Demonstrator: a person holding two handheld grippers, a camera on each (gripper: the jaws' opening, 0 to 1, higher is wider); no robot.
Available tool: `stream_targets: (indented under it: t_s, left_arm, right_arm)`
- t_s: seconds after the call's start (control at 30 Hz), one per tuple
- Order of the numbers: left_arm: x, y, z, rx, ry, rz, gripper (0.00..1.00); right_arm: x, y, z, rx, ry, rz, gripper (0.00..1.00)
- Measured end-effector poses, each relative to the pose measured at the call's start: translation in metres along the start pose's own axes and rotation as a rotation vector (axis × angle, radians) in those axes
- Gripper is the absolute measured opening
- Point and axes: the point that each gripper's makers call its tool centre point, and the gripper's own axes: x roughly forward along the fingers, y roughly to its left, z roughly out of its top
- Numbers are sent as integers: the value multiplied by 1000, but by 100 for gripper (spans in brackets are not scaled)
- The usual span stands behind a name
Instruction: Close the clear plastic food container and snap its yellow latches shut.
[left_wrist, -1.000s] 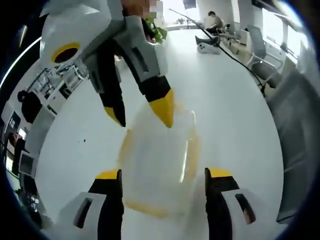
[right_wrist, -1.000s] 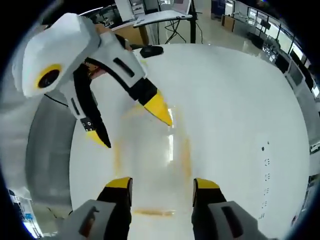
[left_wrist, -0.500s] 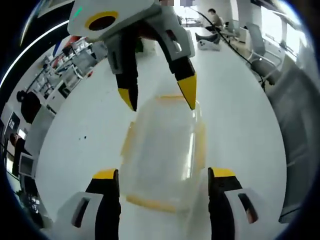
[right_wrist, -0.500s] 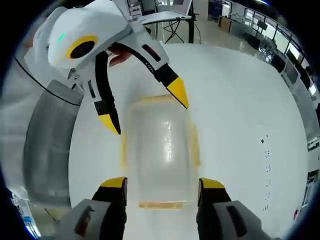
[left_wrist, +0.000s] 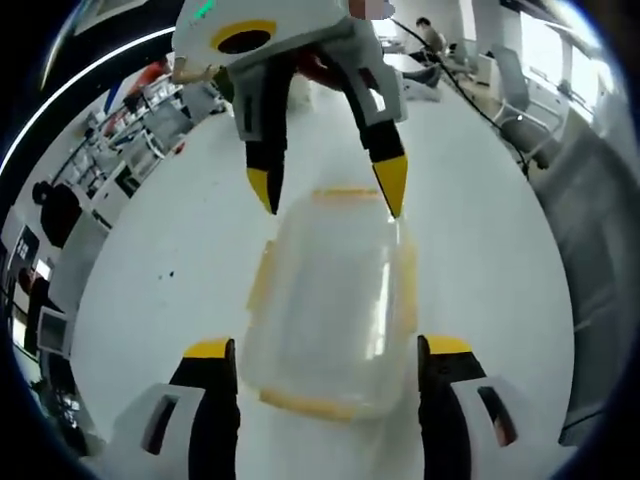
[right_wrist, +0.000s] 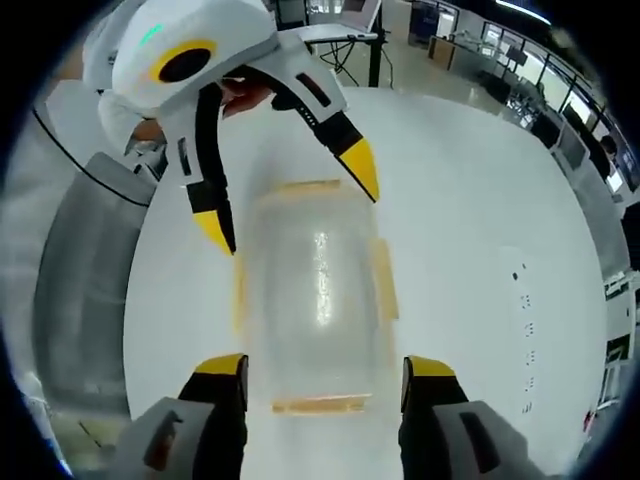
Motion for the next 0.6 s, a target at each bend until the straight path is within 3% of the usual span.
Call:
stream_targets:
  t_s: [0.6]
  left_arm:
    - [7,1,-14,31,46,-11,78]
  right_arm:
    - [5,5,-11,-44,7,-41,66]
